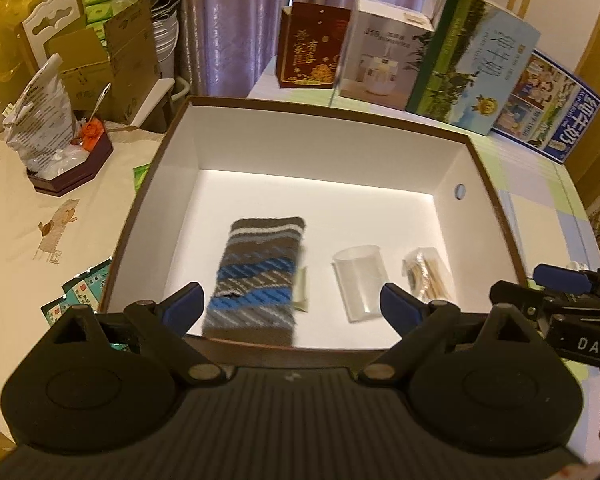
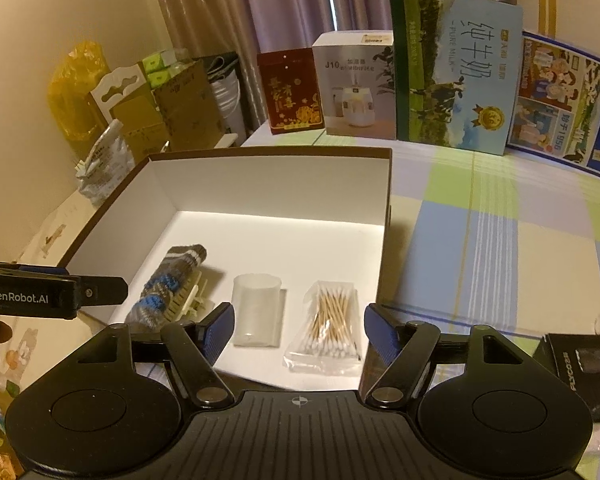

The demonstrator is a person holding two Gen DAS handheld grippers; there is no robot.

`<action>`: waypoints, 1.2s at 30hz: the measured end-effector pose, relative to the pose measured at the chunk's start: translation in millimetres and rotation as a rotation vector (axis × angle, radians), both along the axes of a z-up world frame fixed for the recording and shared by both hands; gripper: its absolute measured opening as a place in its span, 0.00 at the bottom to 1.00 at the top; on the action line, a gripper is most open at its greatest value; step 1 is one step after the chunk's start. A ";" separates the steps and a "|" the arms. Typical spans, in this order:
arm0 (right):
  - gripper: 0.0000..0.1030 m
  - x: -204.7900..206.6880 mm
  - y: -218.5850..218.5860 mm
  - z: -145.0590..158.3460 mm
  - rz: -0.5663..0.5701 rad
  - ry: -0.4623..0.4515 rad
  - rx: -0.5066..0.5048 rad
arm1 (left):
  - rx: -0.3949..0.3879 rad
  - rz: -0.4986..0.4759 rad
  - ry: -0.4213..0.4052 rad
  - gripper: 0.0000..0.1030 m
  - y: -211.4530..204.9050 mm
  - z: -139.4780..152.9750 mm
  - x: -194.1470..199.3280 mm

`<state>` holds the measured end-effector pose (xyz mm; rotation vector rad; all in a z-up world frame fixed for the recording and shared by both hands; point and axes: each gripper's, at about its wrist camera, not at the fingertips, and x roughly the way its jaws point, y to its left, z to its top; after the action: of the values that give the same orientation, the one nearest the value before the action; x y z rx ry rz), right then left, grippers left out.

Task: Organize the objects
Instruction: 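Withdraw both grippers from the box toward the black product box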

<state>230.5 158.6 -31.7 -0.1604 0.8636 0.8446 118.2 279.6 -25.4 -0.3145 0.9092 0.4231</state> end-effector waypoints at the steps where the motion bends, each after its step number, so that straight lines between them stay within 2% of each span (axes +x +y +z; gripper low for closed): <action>1: 0.67 -1.3 -2.0 0.5 0.000 0.000 0.002 | 0.000 -0.003 -0.001 0.90 -3.8 1.1 -0.9; 20: 0.68 -16.4 -71.6 15.8 -0.022 0.016 0.037 | -0.009 -0.071 -0.014 0.91 -74.7 10.9 -6.7; 28: 0.68 -13.0 -118.0 15.2 -0.059 0.038 0.031 | -0.029 -0.109 -0.002 0.92 -118.2 6.5 7.0; 36: 0.68 -5.1 -173.8 14.2 -0.126 0.043 0.011 | -0.049 -0.203 -0.002 0.92 -170.0 4.3 26.1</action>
<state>225.4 -15.2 -17.5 -0.0776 0.9002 0.7367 144.3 109.6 -21.1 -0.2639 0.9403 0.2138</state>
